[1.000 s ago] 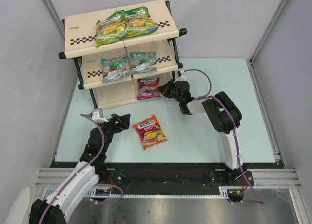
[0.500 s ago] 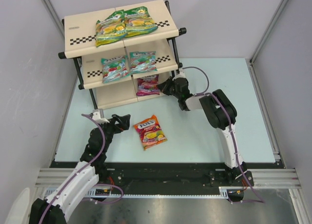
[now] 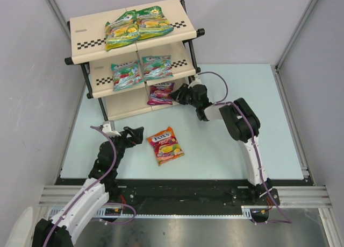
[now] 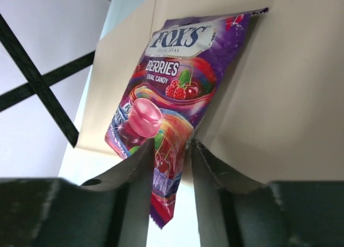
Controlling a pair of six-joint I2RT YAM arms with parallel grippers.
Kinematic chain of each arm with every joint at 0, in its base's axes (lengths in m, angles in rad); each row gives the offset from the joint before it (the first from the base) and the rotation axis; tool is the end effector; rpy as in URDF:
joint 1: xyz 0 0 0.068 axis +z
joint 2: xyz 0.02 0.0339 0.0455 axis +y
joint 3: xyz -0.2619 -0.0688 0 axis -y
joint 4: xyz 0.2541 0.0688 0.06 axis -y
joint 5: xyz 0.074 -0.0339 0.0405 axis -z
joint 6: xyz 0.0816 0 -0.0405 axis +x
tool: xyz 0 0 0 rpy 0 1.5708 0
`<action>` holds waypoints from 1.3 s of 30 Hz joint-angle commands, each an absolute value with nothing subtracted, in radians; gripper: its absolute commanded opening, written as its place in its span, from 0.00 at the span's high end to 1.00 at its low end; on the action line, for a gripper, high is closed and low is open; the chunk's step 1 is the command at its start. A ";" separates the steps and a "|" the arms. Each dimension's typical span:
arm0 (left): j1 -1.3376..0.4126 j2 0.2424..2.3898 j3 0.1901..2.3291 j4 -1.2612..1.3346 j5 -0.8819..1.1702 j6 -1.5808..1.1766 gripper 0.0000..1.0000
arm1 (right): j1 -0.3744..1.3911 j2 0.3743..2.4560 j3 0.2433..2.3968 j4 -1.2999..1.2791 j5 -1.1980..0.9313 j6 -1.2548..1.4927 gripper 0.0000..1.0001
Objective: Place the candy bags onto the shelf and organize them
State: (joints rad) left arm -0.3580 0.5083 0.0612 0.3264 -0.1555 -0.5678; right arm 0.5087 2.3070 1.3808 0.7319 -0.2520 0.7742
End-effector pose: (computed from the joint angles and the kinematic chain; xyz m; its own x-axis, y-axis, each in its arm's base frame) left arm 0.1915 -0.0582 0.1666 -0.2038 -0.4910 -0.8470 0.1098 0.8482 -0.5181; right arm 0.4675 0.2840 0.1110 -0.5997 0.4408 -0.6679 -0.3721 0.5853 0.7204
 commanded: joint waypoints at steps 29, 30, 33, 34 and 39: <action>-0.362 0.405 0.107 0.133 -0.190 -0.598 0.00 | 0.698 1.628 0.663 0.330 -0.256 0.643 0.29; -0.364 0.406 0.107 0.135 -0.189 -0.601 0.00 | 0.715 1.628 0.652 0.330 -0.261 0.650 0.28; -0.364 0.420 0.113 0.140 -0.184 -0.601 0.00 | 0.761 1.641 0.646 0.333 -0.271 0.657 0.28; -0.364 0.420 0.114 0.140 -0.183 -0.603 0.00 | 0.770 1.646 0.644 0.334 -0.275 0.663 0.28; -0.362 0.420 0.120 0.138 -0.183 -0.601 0.00 | 0.801 1.670 0.646 0.353 -0.285 0.683 0.28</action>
State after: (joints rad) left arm -0.3580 0.4217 0.0750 0.1238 -0.1833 -0.5865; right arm 0.7784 1.6527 0.6590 0.3744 -0.2714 0.6731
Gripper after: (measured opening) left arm 0.996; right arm 0.714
